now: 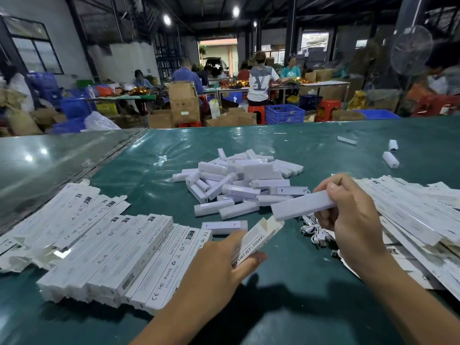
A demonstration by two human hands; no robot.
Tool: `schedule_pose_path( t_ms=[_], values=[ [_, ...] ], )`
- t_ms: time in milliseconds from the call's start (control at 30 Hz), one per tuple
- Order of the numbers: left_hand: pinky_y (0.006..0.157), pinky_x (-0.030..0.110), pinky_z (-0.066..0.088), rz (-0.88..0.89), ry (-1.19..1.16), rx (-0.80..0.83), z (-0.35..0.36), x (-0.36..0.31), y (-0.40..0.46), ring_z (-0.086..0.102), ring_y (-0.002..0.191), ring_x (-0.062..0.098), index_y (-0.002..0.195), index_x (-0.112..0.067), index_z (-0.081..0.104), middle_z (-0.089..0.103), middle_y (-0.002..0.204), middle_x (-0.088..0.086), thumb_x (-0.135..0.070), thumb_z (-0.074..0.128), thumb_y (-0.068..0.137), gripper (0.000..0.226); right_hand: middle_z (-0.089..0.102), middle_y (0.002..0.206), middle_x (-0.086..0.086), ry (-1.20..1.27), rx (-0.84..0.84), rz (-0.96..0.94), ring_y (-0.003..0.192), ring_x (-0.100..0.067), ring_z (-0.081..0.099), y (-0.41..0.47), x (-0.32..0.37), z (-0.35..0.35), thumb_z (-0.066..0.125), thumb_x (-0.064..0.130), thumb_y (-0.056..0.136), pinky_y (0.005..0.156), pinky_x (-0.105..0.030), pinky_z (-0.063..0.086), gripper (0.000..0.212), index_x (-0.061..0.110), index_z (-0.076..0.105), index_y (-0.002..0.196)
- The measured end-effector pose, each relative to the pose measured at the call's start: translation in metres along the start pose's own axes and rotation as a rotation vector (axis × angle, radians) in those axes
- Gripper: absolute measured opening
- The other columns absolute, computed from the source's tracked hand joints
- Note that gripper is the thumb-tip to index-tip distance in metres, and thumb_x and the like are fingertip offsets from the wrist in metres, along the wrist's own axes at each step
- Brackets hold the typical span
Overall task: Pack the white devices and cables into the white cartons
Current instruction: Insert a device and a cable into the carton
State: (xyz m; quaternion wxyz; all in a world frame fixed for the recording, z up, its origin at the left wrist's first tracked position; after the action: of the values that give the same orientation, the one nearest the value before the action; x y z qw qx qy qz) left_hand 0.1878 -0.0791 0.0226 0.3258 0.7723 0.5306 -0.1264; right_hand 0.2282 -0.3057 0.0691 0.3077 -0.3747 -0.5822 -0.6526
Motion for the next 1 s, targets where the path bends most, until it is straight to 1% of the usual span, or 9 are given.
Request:
schedule_pose_path(
  t_ms=[133, 267, 433, 533, 600, 733, 867, 933, 1000],
  values=[
    [0.056, 0.023, 0.043, -0.010, -0.020, -0.026, -0.002, 0.002, -0.001, 0.056, 0.061, 0.010, 0.097, -0.036, 0.057, 0.062, 0.074, -0.009, -0.082, 0.041, 0.082, 0.051, 0.046, 0.054, 0.000, -0.027, 0.082, -0.049, 0.047, -0.010, 0.040, -0.004, 0.003, 0.009, 0.044, 0.029, 0.095, 0.044, -0.018, 0.034, 0.022, 0.023, 0.059, 0.081],
    [0.056, 0.028, 0.043, -0.022, -0.030, -0.041, -0.004, 0.004, -0.001, 0.055, 0.058, 0.012, 0.096, -0.035, 0.058, 0.061, 0.068, -0.005, -0.083, 0.040, 0.081, 0.053, 0.047, 0.053, 0.000, -0.068, 0.137, -0.066, 0.047, -0.007, 0.040, -0.005, 0.005, 0.013, 0.045, 0.040, 0.089, 0.046, -0.015, 0.034, 0.025, 0.022, 0.060, 0.081],
    [0.051, 0.018, 0.035, 0.020, -0.042, 0.020, 0.001, -0.004, -0.002, 0.053, 0.057, 0.006, 0.106, -0.040, 0.057, 0.063, 0.075, -0.012, -0.079, 0.045, 0.083, 0.046, 0.041, 0.050, 0.005, -0.075, 0.150, -0.035, 0.045, -0.009, 0.035, -0.004, 0.003, 0.008, 0.046, 0.039, 0.085, 0.043, -0.018, 0.029, 0.025, 0.021, 0.059, 0.073],
    [0.050, 0.017, 0.034, 0.044, -0.038, 0.065, 0.006, -0.008, -0.004, 0.053, 0.055, 0.001, 0.108, -0.042, 0.055, 0.063, 0.074, -0.023, -0.076, 0.049, 0.084, 0.042, 0.041, 0.050, 0.003, -0.082, 0.174, -0.056, 0.045, -0.008, 0.034, -0.006, 0.005, 0.012, 0.041, 0.040, 0.093, 0.044, -0.016, 0.029, 0.035, 0.019, 0.059, 0.071],
    [0.050, 0.016, 0.031, 0.049, -0.046, 0.070, 0.008, -0.009, -0.005, 0.052, 0.054, 0.003, 0.106, -0.041, 0.056, 0.062, 0.072, -0.021, -0.075, 0.052, 0.085, 0.040, 0.041, 0.051, 0.004, -0.075, 0.227, -0.046, 0.047, -0.007, 0.034, -0.008, 0.003, 0.018, 0.037, 0.036, 0.097, 0.046, -0.016, 0.029, 0.040, 0.018, 0.060, 0.071],
    [0.050, 0.019, 0.030, 0.037, -0.098, 0.048, 0.007, -0.011, -0.005, 0.049, 0.052, 0.006, 0.102, -0.041, 0.055, 0.059, 0.069, -0.017, -0.075, 0.050, 0.085, 0.038, 0.048, 0.062, 0.002, -0.095, 0.305, 0.028, 0.056, -0.013, 0.039, -0.013, -0.003, 0.028, 0.056, 0.049, 0.083, 0.053, -0.026, 0.032, 0.020, 0.029, 0.057, 0.083],
    [0.050, 0.020, 0.032, 0.025, -0.163, 0.017, 0.006, -0.010, -0.005, 0.045, 0.051, 0.007, 0.104, -0.038, 0.058, 0.058, 0.067, -0.013, -0.073, 0.052, 0.085, 0.040, 0.052, 0.066, 0.005, -0.131, 0.290, -0.049, 0.060, -0.012, 0.045, -0.018, -0.002, 0.035, 0.070, 0.056, 0.078, 0.056, -0.026, 0.037, 0.029, 0.031, 0.057, 0.080],
    [0.049, 0.019, 0.032, 0.017, -0.186, -0.007, 0.005, -0.010, -0.005, 0.043, 0.050, 0.007, 0.107, -0.038, 0.061, 0.058, 0.064, -0.013, -0.074, 0.052, 0.083, 0.044, 0.057, 0.074, 0.008, -0.210, 0.298, -0.107, 0.067, -0.011, 0.053, -0.020, 0.000, 0.037, 0.065, 0.067, 0.082, 0.062, -0.032, 0.043, 0.036, 0.031, 0.063, 0.082],
    [0.049, 0.018, 0.031, 0.016, -0.221, -0.028, 0.003, -0.009, -0.005, 0.041, 0.049, 0.006, 0.107, -0.037, 0.063, 0.056, 0.062, -0.012, -0.072, 0.054, 0.084, 0.043, 0.063, 0.094, 0.010, -0.281, 0.334, -0.153, 0.091, -0.013, 0.063, -0.023, 0.002, 0.041, 0.055, 0.066, 0.090, 0.078, -0.027, 0.048, 0.036, 0.035, 0.073, 0.089]
  ],
)
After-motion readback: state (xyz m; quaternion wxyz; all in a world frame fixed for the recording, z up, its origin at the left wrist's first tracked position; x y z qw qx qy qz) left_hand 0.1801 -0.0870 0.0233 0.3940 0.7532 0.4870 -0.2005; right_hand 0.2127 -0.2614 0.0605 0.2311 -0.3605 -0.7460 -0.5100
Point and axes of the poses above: each hand's wrist, its own y-axis towards the middle knuckle, its own z-axis out of the palm, x = y × z, the point moved 6 cm from there along y, towards the middle knuckle
